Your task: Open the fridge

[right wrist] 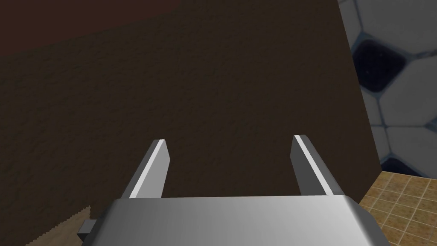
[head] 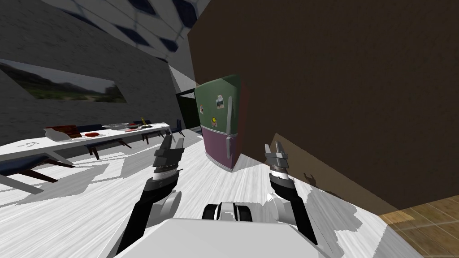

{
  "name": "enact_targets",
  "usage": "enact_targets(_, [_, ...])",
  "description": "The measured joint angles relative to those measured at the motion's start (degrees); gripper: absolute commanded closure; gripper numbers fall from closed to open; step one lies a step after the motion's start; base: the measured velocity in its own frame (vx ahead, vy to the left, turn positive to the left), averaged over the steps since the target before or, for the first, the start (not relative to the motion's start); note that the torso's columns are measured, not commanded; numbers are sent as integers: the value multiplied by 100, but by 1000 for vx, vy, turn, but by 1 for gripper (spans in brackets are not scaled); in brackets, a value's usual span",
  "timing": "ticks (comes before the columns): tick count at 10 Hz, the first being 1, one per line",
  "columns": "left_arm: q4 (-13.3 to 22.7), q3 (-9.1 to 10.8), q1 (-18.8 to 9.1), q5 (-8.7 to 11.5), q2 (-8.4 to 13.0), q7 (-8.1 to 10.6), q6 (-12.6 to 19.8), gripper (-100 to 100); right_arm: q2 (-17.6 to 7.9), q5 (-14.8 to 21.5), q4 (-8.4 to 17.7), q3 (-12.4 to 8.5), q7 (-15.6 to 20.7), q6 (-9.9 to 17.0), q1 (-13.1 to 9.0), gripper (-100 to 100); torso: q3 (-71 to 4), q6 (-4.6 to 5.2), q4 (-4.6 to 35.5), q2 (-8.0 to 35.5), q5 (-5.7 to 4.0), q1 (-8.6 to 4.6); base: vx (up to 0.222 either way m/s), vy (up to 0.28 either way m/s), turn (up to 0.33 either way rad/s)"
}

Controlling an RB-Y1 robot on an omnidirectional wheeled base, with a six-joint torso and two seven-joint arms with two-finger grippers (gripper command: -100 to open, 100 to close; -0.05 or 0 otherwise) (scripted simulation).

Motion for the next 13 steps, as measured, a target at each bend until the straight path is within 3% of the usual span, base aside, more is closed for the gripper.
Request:
enact_targets(1, [0,0,0,0,0,0,0,-100,0,0,0,0,0,0,0,0,-846,0,423,423,0,0,18,-13,-18])
enact_targets(3, [3,-10,-13,-7,305,2,94,-100,0,0,3,0,0,1,1,0,-1357,0,666,663,-1,-3,33,-26,-24])
enact_targets(7, [51,-27,-136,-29,800,6,498,-100,1,0,3,1,0,1,2,0,-1386,0,690,686,-1,-3,63,-49,-38])
enact_targets(13, [141,-77,-461,-91,1039,9,1480,-100,1,0,3,1,0,1,2,0,-1384,0,691,690,0,1,73,-56,-47])
